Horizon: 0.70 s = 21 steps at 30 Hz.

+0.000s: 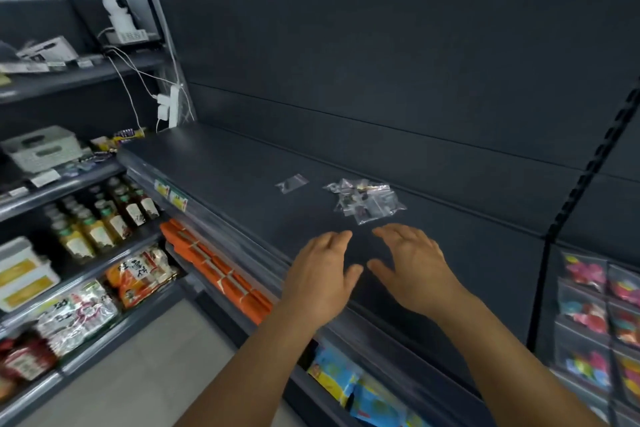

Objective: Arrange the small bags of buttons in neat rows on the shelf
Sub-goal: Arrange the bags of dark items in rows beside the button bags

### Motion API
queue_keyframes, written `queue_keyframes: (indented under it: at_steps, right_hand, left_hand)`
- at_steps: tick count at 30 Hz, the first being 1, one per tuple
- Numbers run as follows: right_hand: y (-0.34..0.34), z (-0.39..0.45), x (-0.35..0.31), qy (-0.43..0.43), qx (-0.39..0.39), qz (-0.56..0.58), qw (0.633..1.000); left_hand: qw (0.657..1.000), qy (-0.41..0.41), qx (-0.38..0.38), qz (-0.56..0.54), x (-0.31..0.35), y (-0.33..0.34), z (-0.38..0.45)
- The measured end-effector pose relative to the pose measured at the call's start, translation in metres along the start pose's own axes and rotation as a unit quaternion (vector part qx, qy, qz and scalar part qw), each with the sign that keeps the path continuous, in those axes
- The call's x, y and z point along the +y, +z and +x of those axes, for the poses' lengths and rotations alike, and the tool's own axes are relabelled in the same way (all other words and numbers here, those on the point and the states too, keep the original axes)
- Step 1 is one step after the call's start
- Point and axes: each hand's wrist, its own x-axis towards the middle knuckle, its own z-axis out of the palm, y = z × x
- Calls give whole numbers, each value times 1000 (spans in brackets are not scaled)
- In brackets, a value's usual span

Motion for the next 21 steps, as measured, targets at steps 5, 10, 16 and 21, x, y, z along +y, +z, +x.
queue_keyframes:
  at_steps: [5,10,16,21]
  right_hand:
    - [10,69,26,44,-23,1,999]
    - [22,117,53,83,-75,-14,994]
    - [34,122,71,72,-87,-21,993]
    - [30,100,70,47,-19,15,999]
  left_hand:
    - [1000,7,-20,-1,-20,18,69]
    - [996,51,-66,42,-30,45,114]
    - [994,86,-34,52,-37,57,130]
    - [996,81,6,34,-32,54,113]
